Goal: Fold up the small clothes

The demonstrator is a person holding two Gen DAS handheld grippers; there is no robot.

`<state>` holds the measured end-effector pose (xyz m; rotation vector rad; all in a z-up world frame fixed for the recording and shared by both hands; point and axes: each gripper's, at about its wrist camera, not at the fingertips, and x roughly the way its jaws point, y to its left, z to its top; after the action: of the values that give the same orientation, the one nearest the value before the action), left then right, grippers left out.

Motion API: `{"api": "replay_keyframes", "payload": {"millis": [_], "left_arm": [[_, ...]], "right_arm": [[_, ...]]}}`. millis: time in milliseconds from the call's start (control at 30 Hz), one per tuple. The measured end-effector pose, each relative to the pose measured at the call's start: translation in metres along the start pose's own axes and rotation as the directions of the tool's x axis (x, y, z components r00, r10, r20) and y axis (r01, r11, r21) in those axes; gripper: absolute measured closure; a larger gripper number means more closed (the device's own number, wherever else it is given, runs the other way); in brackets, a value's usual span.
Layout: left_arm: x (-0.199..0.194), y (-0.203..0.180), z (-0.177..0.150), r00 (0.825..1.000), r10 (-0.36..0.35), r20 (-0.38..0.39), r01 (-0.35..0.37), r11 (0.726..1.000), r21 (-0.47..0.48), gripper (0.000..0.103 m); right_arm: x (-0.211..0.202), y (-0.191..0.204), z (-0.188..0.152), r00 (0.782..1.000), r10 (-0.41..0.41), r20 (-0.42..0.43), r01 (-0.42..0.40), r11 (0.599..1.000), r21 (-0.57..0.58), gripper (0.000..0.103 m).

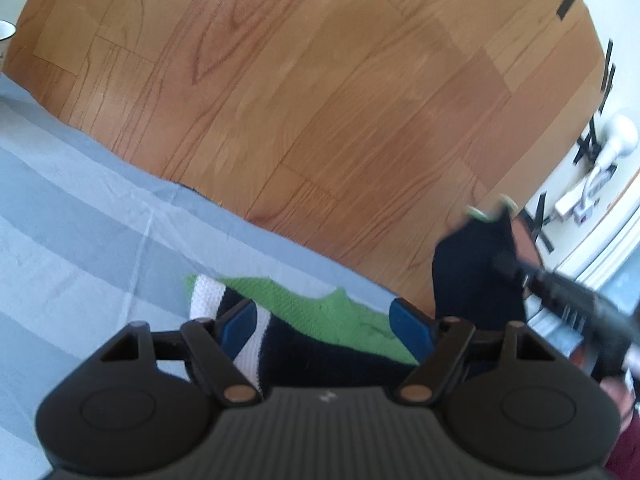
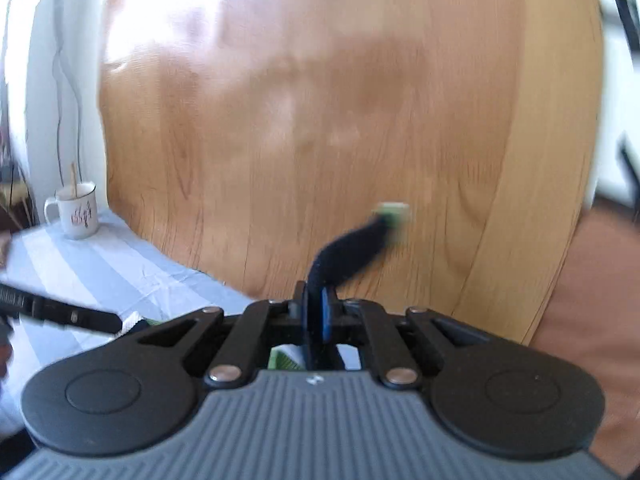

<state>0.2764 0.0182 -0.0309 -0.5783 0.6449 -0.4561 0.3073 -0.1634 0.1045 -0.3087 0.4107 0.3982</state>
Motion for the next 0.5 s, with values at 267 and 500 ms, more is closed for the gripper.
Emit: {"api": "replay_keyframes", "payload": {"millis": [267,500], "left_arm": [[0.006,0.001,0.0,0.999,0.011,-0.032,-0.011,1.0,0.022,0.022],[0.026,-0.004,-0.013,0.993,0.066,-0.098,-0.058,0.995,0.086,0.023]], "right_arm": [[0.02,0.101,-0.084,0.955,0.188,-0.231,-0.224,0.964,-0.14,0.084],[-0.059,-0.05,-0.091,0.998,-0.036,-0.054,0.051,0.948,0.313,0.055]]}}
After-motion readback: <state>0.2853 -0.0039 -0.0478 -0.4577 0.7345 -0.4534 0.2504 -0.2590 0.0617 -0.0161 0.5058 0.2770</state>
